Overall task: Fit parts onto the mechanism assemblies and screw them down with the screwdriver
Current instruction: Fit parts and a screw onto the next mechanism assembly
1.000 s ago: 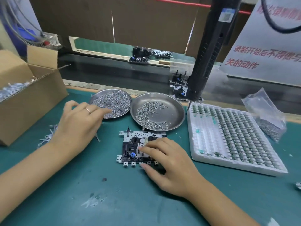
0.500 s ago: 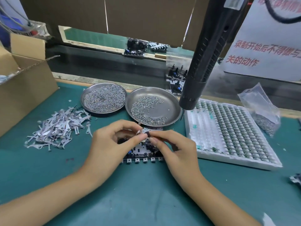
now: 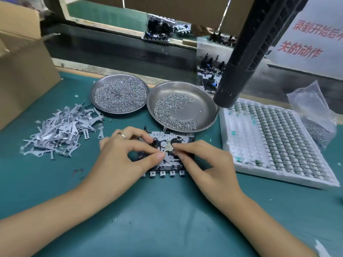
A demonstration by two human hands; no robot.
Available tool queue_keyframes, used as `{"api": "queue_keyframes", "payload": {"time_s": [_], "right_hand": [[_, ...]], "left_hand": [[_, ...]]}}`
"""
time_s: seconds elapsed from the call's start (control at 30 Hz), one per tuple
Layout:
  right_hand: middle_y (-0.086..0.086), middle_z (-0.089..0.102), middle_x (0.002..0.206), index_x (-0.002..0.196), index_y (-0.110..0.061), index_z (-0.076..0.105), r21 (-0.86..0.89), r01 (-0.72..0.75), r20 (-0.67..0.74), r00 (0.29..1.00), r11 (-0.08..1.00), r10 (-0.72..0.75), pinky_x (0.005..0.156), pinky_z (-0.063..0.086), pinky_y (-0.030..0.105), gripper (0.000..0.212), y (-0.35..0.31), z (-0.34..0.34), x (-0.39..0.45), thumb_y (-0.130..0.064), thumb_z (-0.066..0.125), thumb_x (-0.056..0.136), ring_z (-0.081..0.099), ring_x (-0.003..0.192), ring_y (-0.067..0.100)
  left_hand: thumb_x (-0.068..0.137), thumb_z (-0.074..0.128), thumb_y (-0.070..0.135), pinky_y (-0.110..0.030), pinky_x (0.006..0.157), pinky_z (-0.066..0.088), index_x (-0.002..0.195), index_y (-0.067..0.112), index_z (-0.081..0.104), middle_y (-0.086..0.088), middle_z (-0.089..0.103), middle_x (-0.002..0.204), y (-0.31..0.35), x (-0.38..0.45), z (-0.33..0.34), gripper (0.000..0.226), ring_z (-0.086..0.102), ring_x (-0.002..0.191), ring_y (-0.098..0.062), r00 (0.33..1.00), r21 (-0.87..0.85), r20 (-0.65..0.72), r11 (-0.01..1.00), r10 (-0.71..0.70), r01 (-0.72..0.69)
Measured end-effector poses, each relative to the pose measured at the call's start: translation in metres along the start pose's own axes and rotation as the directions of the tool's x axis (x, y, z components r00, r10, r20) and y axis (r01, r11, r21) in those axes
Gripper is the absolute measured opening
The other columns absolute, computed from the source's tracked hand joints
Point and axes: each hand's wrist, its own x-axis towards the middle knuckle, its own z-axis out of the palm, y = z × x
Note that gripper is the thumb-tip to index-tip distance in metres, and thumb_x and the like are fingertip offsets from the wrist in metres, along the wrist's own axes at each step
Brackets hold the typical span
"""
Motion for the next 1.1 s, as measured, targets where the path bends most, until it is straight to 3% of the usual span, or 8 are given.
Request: {"api": "queue_keyframes", "payload": {"time_s": [0.13,0.3,0.43,0.5,0.6,0.7,0.93,1.1], "right_hand": [[0.004,0.071,0.084,0.099,-0.006,0.073,-0.015,0.037,0.025,0.999,0.999,-0.037,0.07,0.05,0.029,0.019,0.0,0.0,0.0,-0.001,0.066,0.083,0.063,0.077,0.02],[0.0,0.068,0.079,0.099,-0.005,0.073,-0.032,0.058,0.07,0.996,0.998,-0.056,0.07,0.043,0.016,0.019,-0.001,0.0,-0.001,0.0,0.067,0.081,0.059,0.077,0.014],[-0.001,0.068,0.079,0.102,-0.008,0.072,-0.094,0.14,0.127,0.984,0.986,-0.127,0.073,0.047,0.023,0.023,-0.001,-0.001,-0.001,-0.003,0.071,0.08,0.056,0.078,0.017],[0.002,0.068,0.083,0.101,-0.007,0.071,-0.134,0.169,0.128,0.98,0.977,-0.152,0.075,0.048,0.025,0.021,-0.001,0.0,-0.002,-0.004,0.072,0.08,0.058,0.08,0.019],[0.007,0.066,0.089,0.093,-0.002,0.073,-0.212,0.158,0.075,0.987,0.964,-0.145,0.076,0.049,0.023,0.014,-0.001,0.003,-0.004,-0.007,0.071,0.081,0.061,0.081,0.019],[0.01,0.064,0.087,0.082,0.001,0.072,-0.289,0.192,0.092,0.981,0.938,-0.172,0.073,0.048,0.028,0.007,-0.003,0.005,-0.006,-0.005,0.067,0.082,0.06,0.079,0.024],[0.015,0.063,0.085,0.078,0.006,0.066,-0.394,0.235,0.114,0.972,0.888,-0.206,0.066,0.047,0.039,0.012,-0.007,0.012,-0.008,0.001,0.059,0.087,0.057,0.073,0.033],[0.012,0.064,0.084,0.078,0.003,0.069,-0.381,0.205,0.09,0.979,0.902,-0.184,0.067,0.048,0.036,0.005,-0.005,0.012,-0.006,0.001,0.066,0.081,0.059,0.074,0.031]], "left_hand": [[0.057,0.076,0.061,-0.046,0.103,0.031,0.068,0.045,0.073,0.028,0.055,0.094,0.002,0.0,-0.001,0.02,0.052,0.102,-0.01,0.999,0.009,0.04,1.0,-0.006,0.006],[0.048,0.063,0.064,-0.045,0.103,0.033,0.066,0.049,0.071,0.022,0.057,0.091,0.002,0.001,-0.002,0.025,0.054,0.1,-0.008,0.999,-0.003,0.032,1.0,0.002,-0.002],[0.054,0.081,0.061,-0.047,0.103,0.032,0.064,0.045,0.071,0.019,0.058,0.09,0.002,0.001,-0.004,0.021,0.053,0.102,-0.011,0.999,0.016,0.039,1.0,0.01,-0.011],[0.057,0.072,0.054,-0.046,0.103,0.032,0.066,0.049,0.07,0.024,0.056,0.092,0.002,0.001,-0.004,0.011,0.052,0.102,-0.008,0.998,0.038,0.053,0.999,0.02,-0.022],[0.057,0.077,0.063,-0.045,0.103,0.031,0.069,0.052,0.069,0.028,0.053,0.096,0.002,0.001,-0.004,0.018,0.052,0.101,-0.006,0.997,0.042,0.075,0.999,0.026,-0.029],[0.053,0.064,0.059,-0.046,0.103,0.031,0.068,0.051,0.07,0.028,0.053,0.095,0.002,0.001,-0.003,0.018,0.052,0.1,-0.006,0.996,0.023,0.086,0.999,0.025,-0.027],[0.058,0.078,0.064,-0.045,0.102,0.033,0.067,0.054,0.069,0.028,0.055,0.092,0.0,0.004,-0.004,0.017,0.053,0.093,-0.005,0.991,0.034,0.129,0.998,0.042,-0.047],[0.057,0.071,0.054,-0.046,0.102,0.033,0.068,0.052,0.07,0.027,0.056,0.089,0.0,0.007,-0.006,0.011,0.054,0.089,-0.004,0.988,0.035,0.149,0.998,0.043,-0.049]]}}
